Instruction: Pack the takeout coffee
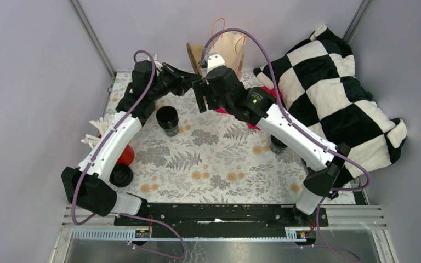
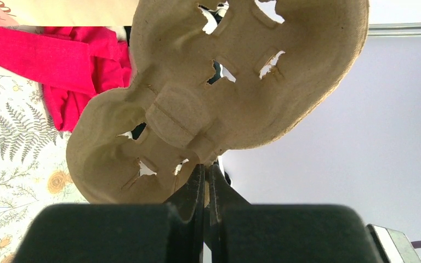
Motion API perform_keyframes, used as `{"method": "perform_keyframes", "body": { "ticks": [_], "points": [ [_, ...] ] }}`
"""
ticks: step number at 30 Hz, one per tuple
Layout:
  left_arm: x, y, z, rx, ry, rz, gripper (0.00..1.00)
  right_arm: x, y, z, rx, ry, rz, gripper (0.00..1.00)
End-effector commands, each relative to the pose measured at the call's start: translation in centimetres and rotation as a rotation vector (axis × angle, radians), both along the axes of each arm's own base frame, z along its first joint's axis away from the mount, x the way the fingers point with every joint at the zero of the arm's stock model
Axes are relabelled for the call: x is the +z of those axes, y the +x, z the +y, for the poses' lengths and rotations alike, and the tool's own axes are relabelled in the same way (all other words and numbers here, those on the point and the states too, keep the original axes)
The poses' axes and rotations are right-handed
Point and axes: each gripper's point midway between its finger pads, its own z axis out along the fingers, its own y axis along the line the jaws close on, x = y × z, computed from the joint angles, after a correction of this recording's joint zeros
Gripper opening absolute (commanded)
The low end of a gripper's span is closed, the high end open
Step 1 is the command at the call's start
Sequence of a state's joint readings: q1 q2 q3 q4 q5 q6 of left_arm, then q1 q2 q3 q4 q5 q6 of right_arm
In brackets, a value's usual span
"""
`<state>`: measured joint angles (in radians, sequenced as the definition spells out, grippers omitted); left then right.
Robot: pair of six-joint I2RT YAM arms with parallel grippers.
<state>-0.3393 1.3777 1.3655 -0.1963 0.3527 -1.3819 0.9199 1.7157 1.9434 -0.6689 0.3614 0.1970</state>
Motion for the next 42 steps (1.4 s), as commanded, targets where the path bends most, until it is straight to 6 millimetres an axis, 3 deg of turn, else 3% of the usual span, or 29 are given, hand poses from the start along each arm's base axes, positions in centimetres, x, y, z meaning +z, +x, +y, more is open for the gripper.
{"method": "perform_keyframes", "body": {
  "ticks": [1,7,15,18,24,28,30,32,34,36,38,42],
  "points": [
    [2.6,-0.2,-0.5,0.002,-0.043,-0.061,0.00,3.7,0.1,-0.9,-0.008,0.050,-0.087,0.78],
    [2.5,-0.9,-1.4,-0.019,-0.050,-0.056,0.00,3.5,0.9,-0.1,-0.015,0.055,-0.099,0.65],
    [2.0,-1.6,-1.8,-0.042,-0.052,-0.041,0.00,3.2,1.2,-0.5,-0.042,0.064,-0.118,0.51],
    [2.0,-1.6,-1.9,-0.046,-0.053,-0.040,0.00,2.6,1.3,-0.4,-0.048,0.052,-0.114,0.38],
    [2.0,-1.9,-1.9,-0.052,-0.054,-0.040,0.00,2.8,2.0,-0.8,-0.076,0.043,-0.150,0.23],
    [1.8,-1.9,-2.1,-0.063,-0.044,-0.039,0.00,3.3,2.0,-1.0,-0.080,0.041,-0.160,0.00],
    [1.8,-1.8,-2.1,-0.069,-0.022,-0.049,0.00,3.5,1.8,-1.6,-0.089,0.039,-0.162,0.00],
    [2.0,-1.7,-1.7,-0.064,0.010,-0.075,0.22,3.0,1.5,-2.7,-0.098,0.024,-0.142,0.00],
    [3.4,-1.2,-1.0,-0.046,0.063,-0.161,0.51,2.2,1.1,-4.8,-0.112,0.021,-0.103,0.00],
    [4.5,-0.6,0.0,-0.019,0.216,-0.274,0.72,1.7,0.3,-7.4,-0.130,0.031,-0.074,0.00],
    [4.5,0.6,0.9,0.000,0.369,-0.335,0.83,1.9,-0.4,-10.8,-0.182,0.035,-0.071,0.00],
    [3.1,3.4,2.1,0.012,0.613,-0.392,0.87,1.7,-2.5,-16.7,-0.287,-0.053,-0.060,0.00]
  ]
}}
